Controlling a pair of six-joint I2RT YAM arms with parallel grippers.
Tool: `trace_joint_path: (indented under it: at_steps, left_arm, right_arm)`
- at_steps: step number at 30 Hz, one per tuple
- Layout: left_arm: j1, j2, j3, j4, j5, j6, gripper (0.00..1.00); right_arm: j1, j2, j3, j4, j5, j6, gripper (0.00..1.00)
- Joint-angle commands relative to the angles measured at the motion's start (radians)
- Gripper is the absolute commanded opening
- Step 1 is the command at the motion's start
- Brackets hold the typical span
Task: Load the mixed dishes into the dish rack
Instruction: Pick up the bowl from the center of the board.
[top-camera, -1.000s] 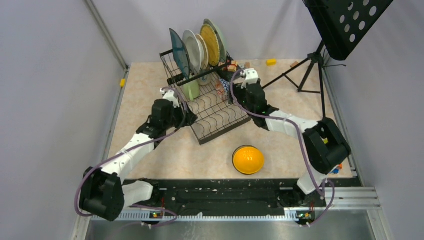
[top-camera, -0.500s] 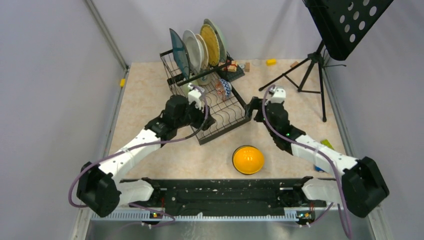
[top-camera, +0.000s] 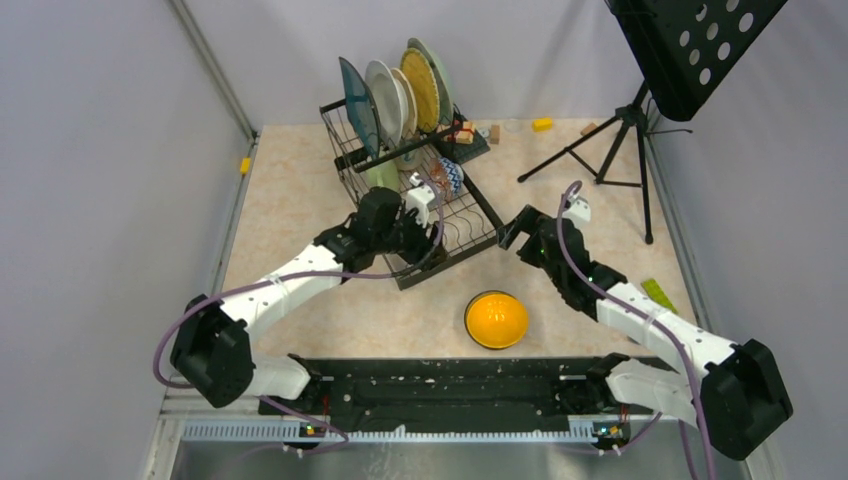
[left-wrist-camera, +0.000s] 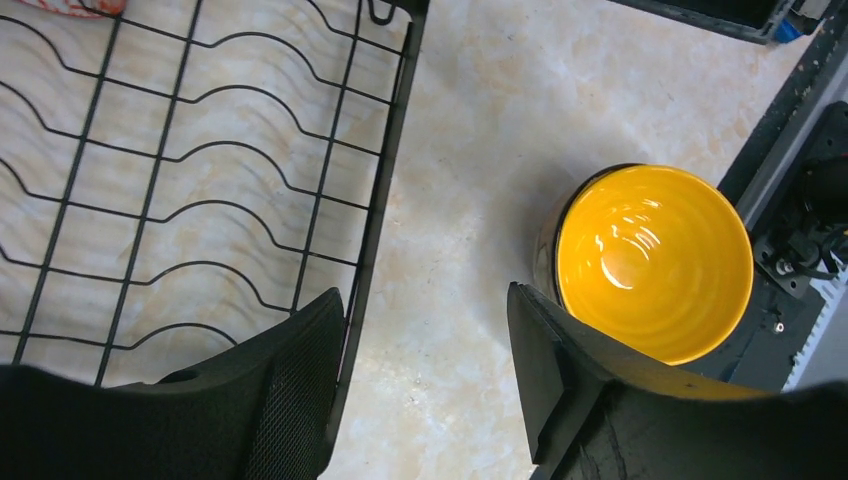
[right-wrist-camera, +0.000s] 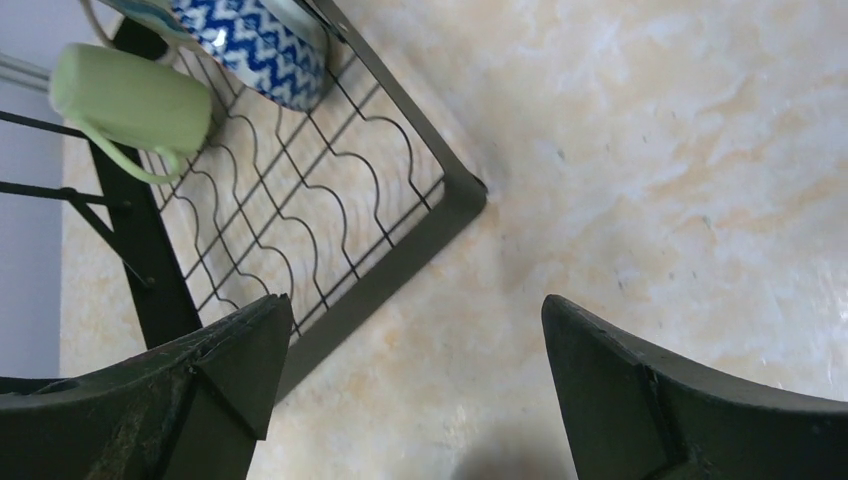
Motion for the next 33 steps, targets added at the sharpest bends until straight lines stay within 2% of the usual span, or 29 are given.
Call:
trace_joint_path:
  at_steps: [1, 5, 10, 16, 18, 23, 26, 29, 33]
  left_arm:
    - [-0.022, 0.025, 0.039, -0.018, 0.039, 0.024, 0.65]
    - [-0.027, 0.031, 0.034, -0.026, 0.034, 0.039, 0.66]
    - [-0.027, 0.031, 0.024, -0.025, 0.001, 0.048, 0.67]
    - [-0.027, 0.032, 0.018, 0.012, -0.079, 0.015, 0.73]
    - [-0.027, 0.030, 0.016, 0.027, -0.108, -0.001, 0.75]
    - [-0.027, 0.006, 0.006, 0.051, -0.194, -0.025, 0.84]
    - [-0.027, -0.010, -0.009, 0.059, -0.244, -0.044, 0.89]
    - [-0.025, -0.024, -0.024, 0.069, -0.270, -0.047, 0.91]
    - [-0.026, -0.033, -0.032, 0.068, -0.289, -0.044, 0.91]
  right_arm:
    - [-0.010, -0.051, 0.056, -0.175, 0.007, 0.091, 0.96]
    - [-0.010, -0.086, 0.074, -0.344, 0.053, 0.096, 0.86]
    - [-0.010, -0.098, 0.122, -0.497, -0.012, 0.052, 0.71]
    - [-0.009, -0.080, 0.126, -0.538, -0.238, -0.015, 0.52]
    - [-0.005, -0.057, 0.122, -0.567, -0.279, -0.004, 0.51]
    - [0.046, -0.058, 0.128, -0.672, -0.191, 0.020, 0.51]
    - [0.051, -0.066, 0.123, -0.675, -0.210, 0.015, 0.49]
    - [0.062, -0.049, 0.131, -0.692, -0.249, 0.004, 0.44]
    - [0.112, -0.028, 0.152, -0.735, -0.237, 0.003, 0.43]
